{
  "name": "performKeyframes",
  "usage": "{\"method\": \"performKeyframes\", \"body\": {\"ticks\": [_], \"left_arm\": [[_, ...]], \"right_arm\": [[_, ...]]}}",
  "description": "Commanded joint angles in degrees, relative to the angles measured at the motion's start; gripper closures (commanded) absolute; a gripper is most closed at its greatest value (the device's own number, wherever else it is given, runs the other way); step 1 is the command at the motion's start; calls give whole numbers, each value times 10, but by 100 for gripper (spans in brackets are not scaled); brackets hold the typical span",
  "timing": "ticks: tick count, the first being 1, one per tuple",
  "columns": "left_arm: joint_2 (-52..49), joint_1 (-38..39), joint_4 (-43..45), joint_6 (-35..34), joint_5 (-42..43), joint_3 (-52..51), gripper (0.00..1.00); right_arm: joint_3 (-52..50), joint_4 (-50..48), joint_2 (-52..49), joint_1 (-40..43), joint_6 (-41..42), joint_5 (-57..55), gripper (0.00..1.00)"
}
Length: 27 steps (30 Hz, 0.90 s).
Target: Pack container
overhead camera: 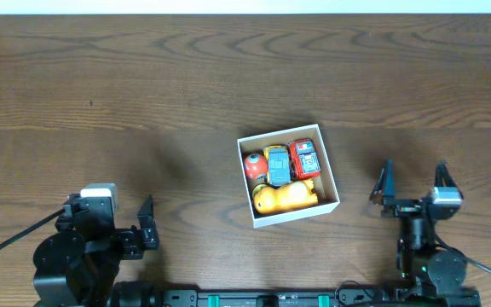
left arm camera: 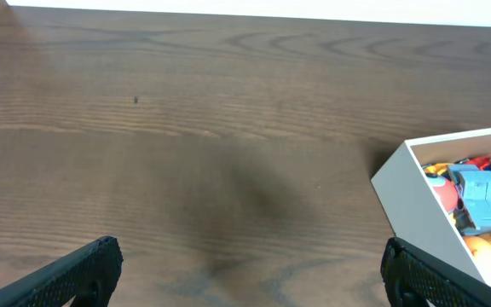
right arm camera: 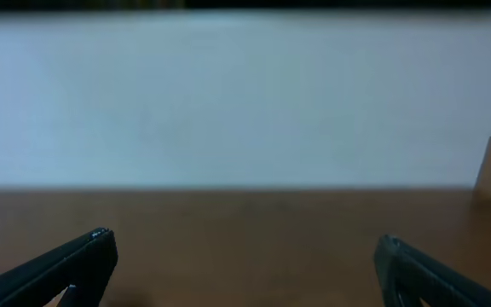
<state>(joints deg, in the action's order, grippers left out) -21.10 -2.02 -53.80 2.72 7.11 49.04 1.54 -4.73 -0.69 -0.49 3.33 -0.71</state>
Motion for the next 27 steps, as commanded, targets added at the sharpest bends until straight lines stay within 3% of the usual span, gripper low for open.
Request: {"method": "performKeyframes", "body": {"ticks": [1, 3, 27], "left_arm": [[2, 2, 0, -9, 1, -2, 2], [2, 2, 0, -9, 1, -2, 2], [2, 2, 0, -9, 1, -2, 2]], "right_arm": [[-12, 42, 4, 0, -23, 13, 1], [-12, 91, 4, 0, -23, 16, 1], [-12, 90, 4, -3, -26, 16, 1]]}}
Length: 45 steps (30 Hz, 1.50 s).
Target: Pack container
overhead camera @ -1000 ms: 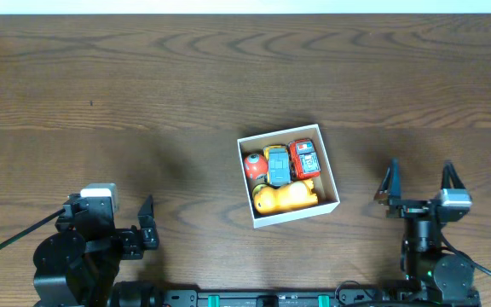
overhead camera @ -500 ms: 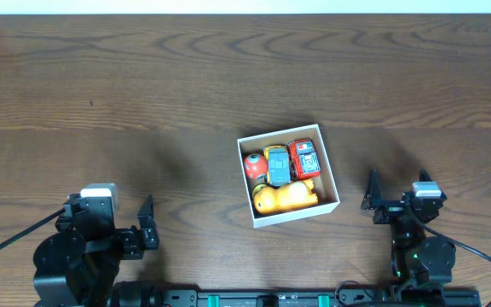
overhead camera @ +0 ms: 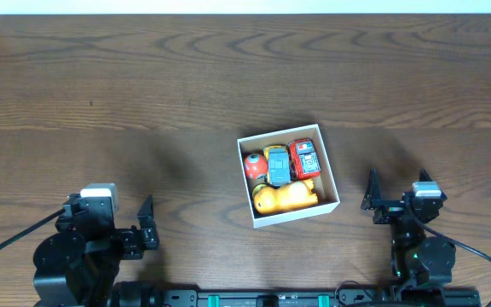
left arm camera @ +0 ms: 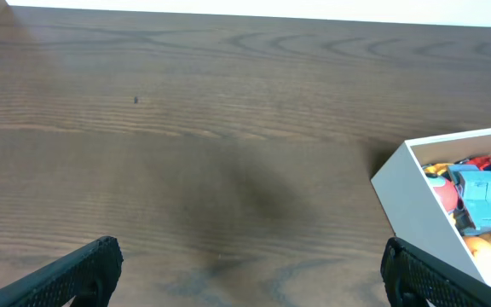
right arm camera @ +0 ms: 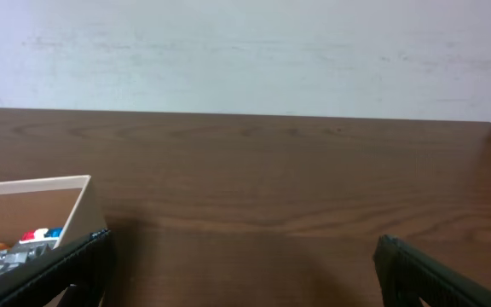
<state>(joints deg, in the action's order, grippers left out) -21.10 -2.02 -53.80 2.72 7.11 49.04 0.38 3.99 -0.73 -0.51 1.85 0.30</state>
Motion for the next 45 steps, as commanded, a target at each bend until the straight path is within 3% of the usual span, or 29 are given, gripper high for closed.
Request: {"method": "performKeyframes", "body": {"ticks": [1, 18, 24, 32, 38, 45], "left_arm": [[2, 2, 0, -9, 1, -2, 2], [2, 2, -16, 15, -25, -2, 2], [32, 2, -2, 15, -22, -55, 2], [148, 1, 228, 16, -12, -243, 2], [208, 1, 400, 60, -12, -343, 2], [210, -3, 501, 97, -12, -403, 2]], "right_arm": [[-1, 2, 4, -3, -11, 6, 1], [-1, 2, 4, -3, -11, 6, 1], [-1, 2, 4, -3, -11, 6, 1], [-1, 2, 4, -3, -11, 6, 1], [-1, 2, 4, -3, -11, 6, 1], [-1, 2, 4, -3, -11, 6, 1]]}}
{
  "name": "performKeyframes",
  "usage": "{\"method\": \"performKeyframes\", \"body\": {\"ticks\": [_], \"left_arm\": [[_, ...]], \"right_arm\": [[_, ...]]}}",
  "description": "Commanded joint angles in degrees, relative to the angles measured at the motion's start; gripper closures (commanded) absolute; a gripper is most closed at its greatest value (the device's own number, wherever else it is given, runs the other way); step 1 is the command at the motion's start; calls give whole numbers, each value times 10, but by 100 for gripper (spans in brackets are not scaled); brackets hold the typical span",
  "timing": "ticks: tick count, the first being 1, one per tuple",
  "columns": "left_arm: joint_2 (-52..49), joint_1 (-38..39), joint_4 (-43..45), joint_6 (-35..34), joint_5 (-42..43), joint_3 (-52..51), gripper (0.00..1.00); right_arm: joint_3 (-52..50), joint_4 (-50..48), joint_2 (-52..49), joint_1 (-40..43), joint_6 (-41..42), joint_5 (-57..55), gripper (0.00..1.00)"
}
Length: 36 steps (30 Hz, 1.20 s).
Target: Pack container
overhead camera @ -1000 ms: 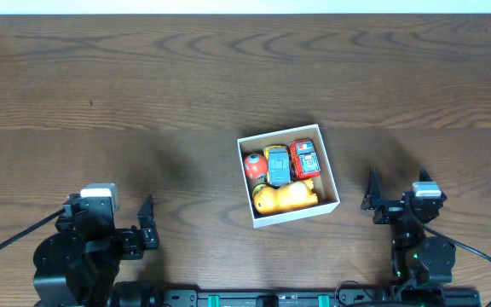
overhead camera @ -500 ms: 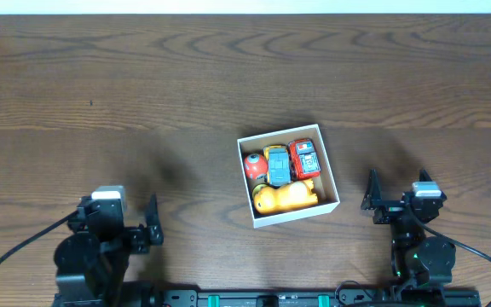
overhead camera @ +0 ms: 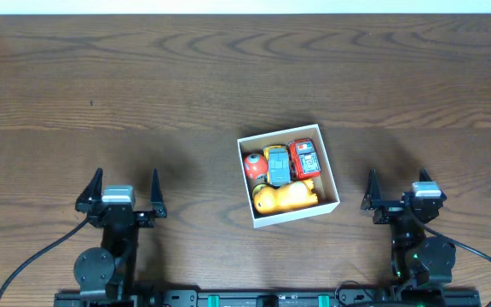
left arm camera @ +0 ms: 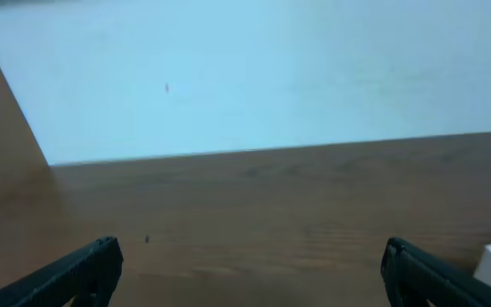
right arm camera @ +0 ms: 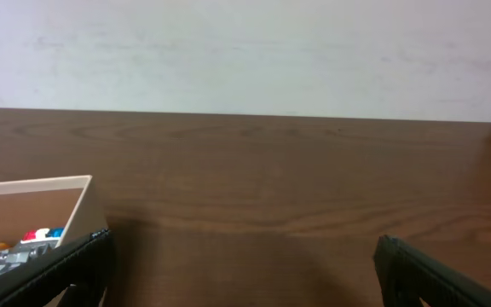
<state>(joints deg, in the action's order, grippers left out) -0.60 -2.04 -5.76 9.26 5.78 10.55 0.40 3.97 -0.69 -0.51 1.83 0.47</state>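
A white open box [overhead camera: 330, 176] stands on the wooden table right of centre, holding a yellow toy [overhead camera: 283, 198], a blue car [overhead camera: 278, 166], a red car [overhead camera: 303, 158] and a red-orange ball [overhead camera: 253, 165]. Its wall also shows in the right wrist view as the box [right arm camera: 32, 182], and a corner of the box in the left wrist view. My left gripper [overhead camera: 120, 189] stands open near the front edge, left of the box, nothing between its fingers. My right gripper [overhead camera: 396, 190] stands open to the box's right, also empty.
The wooden table [overhead camera: 143, 85] stretches bare behind and to both sides of the box. A pale wall [right arm camera: 245, 51] rises beyond the far edge. Cables [overhead camera: 32, 256] run from both arm bases along the front edge.
My left arm has swung from a folded pose at the front left to face straight ahead, its camera now level and seeing the wall. The right arm and box are unchanged.
At first both arms sat at the front, the right one pointing up at the wall. The right one then lowered to a level pose beside the box. Now the left arm has turned forward too, and both grippers stand open and empty with the box full between them.
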Motion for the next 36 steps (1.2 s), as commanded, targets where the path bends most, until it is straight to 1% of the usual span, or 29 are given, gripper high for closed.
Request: {"method": "performKeyframes", "body": {"ticks": [1, 6, 11, 12, 14, 16, 36], "left_arm": [[5, -6, 33, 35, 2, -28, 2], [5, -19, 64, 38, 2, -64, 2], [5, -19, 68, 36, 2, -100, 2], [5, -19, 55, 32, 3, -103, 2], [5, -19, 30, 31, 4, -103, 2], [5, -19, 23, 31, 4, -103, 2], [4, -19, 24, 31, 4, -103, 2]], "right_arm": [[-1, 3, 4, -3, -10, 4, 1], [-1, 3, 4, -3, -10, 4, 1], [-1, 3, 4, -3, -10, 4, 1], [-1, 3, 4, -3, -10, 4, 1], [-1, 3, 4, -3, -10, 4, 1], [-1, 3, 4, -3, -10, 4, 1], [-1, 3, 4, -3, -10, 4, 1]]}}
